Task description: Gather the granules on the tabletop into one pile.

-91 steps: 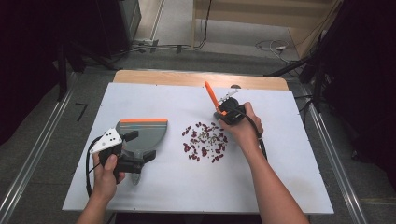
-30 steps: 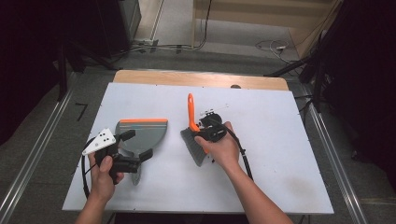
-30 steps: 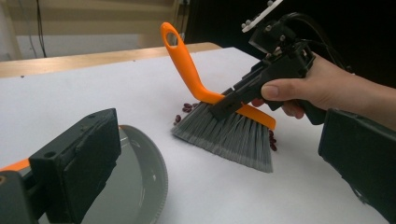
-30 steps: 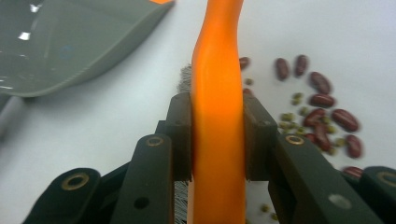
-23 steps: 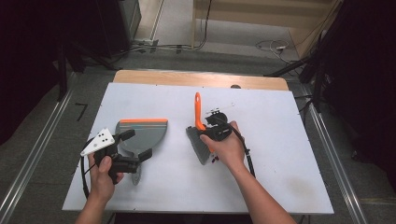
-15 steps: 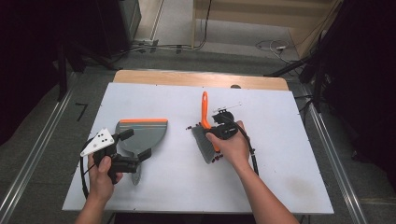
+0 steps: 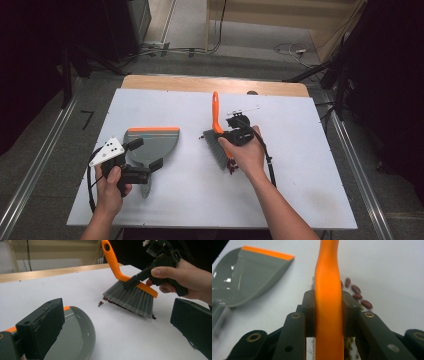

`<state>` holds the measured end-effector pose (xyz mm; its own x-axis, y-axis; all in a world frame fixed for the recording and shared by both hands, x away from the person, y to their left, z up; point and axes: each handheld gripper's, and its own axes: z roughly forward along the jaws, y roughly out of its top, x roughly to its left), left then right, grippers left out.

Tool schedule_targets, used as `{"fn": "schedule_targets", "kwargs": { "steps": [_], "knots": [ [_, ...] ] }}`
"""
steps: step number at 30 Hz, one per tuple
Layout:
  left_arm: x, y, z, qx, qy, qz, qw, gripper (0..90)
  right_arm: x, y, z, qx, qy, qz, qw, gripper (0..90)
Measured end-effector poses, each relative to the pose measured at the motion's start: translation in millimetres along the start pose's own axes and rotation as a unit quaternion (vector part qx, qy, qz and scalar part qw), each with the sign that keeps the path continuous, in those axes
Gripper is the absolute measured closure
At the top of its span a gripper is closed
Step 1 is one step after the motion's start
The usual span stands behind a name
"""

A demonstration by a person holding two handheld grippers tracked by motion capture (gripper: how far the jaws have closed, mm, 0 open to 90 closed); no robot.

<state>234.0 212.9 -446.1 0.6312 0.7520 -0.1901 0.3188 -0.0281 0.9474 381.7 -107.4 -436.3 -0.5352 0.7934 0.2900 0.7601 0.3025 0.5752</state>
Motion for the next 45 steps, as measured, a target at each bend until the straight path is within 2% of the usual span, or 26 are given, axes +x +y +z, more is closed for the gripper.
{"fn": "schedule_targets", "kwargs": {
  "steps": [1,3,4,5,9,11,13,14,19,23,41,45],
  "knots": [
    [-0.4,0.1,0.3,-0.001,-0.001,0.000,1.0000,0.0,8.7,6.3,5.8,0.002,0.009,0.002,1.0000,68.8],
    [-0.8,0.0,0.6,0.000,-0.002,0.001,1.0000,0.0,12.0,8.5,9.1,0.002,0.013,0.002,0.9999,68.8],
    [-0.6,-0.2,0.6,0.001,-0.002,0.001,1.0000,0.0,20.8,14.2,20.8,0.010,0.020,0.001,0.9998,68.8],
    [-0.2,-0.3,0.3,0.001,-0.002,0.001,1.0000,0.0,20.8,14.2,20.8,0.010,0.020,0.001,0.9998,68.8],
    [1.5,-1.2,-0.8,0.002,-0.003,0.000,1.0000,0.0,26.5,20.6,44.1,0.026,0.034,0.020,0.9989,68.8],
    [1.7,-1.5,-1.2,0.003,-0.004,0.000,1.0000,0.0,24.7,22.5,50.6,0.024,0.021,0.027,0.9991,68.7],
    [1.6,-2.0,-1.3,0.004,-0.005,-0.001,1.0000,0.0,17.3,23.3,53.1,0.025,0.020,0.040,0.9987,68.6],
    [1.7,-2.3,-1.4,0.005,-0.006,-0.001,1.0000,0.0,9.1,22.5,52.7,0.026,0.018,0.050,0.9983,68.4],
    [2.2,-2.5,-2.0,0.004,-0.005,-0.003,1.0000,0.0,-3.3,19.8,45.8,0.022,0.003,0.062,0.9978,68.2],
    [0.6,-2.1,-1.2,0.006,-0.007,0.000,1.0000,0.0,-21.0,14.6,38.8,0.016,-0.007,0.081,0.9966,67.8],
    [1.1,-2.7,0.0,0.009,-0.009,-0.003,0.9999,0.0,-55.6,2.0,19.0,-0.004,-0.030,0.117,0.9927,67.6],
    [0.8,-2.6,0.2,0.011,-0.009,-0.002,0.9999,0.0,-62.0,-0.8,15.0,-0.008,-0.034,0.117,0.9926,67.5]
  ]
}}
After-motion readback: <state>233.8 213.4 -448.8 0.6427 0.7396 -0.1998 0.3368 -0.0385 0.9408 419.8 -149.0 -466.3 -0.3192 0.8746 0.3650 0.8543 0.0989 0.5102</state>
